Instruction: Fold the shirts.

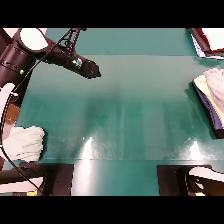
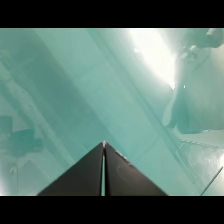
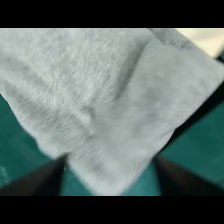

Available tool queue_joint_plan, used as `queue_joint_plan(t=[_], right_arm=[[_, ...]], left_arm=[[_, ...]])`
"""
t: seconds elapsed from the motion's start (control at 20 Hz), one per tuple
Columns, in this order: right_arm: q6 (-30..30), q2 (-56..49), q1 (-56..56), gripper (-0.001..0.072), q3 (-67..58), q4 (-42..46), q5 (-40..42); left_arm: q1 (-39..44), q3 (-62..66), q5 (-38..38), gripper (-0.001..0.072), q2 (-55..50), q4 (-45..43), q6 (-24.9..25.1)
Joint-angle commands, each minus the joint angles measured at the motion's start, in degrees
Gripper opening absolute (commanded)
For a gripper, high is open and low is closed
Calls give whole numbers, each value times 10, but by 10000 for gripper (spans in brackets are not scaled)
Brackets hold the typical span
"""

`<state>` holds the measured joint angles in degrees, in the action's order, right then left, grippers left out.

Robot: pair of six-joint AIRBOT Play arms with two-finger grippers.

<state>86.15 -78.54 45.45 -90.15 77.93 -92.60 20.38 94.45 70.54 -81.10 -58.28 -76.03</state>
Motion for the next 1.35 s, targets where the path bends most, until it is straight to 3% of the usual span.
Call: queue_joint_plan(t=[0.0, 0.1, 0.2, 0.4, 0.6, 0.7, 0.75, 0.8, 1.05, 1.3], right_arm=[[9, 8, 4, 716, 22, 42, -11], [10, 9, 3, 684, 15, 40, -18], [10, 9, 2, 550, -7, -16, -19], [8, 9, -42, 549, -65, -186, -21], [8, 9, -163, 534, -103, -197, -21], [8, 9, -228, 188, -109, -196, -17], [8, 9, -259, 50, -109, -194, -12], [8, 8, -285, 17, -109, -194, -7], [8, 8, -373, 18, -109, -194, 2], [8, 8, -393, 18, -109, -194, 1]], left_arm=[[0, 0, -1, 22, 0, 0, 0], [0, 0, -1, 23, 0, 0, 0], [0, 0, -2, 23, 0, 0, 0], [0, 0, -10, 23, 0, 0, 0], [0, 0, 3, 23, 0, 3, -2], [0, 0, -3, 23, 0, 3, -2], [0, 0, -7, 23, 0, 3, -2], [0, 0, -12, 23, 0, 3, -2], [0, 0, -23, 23, 0, 3, -2], [0, 0, -26, 23, 0, 3, -2]])
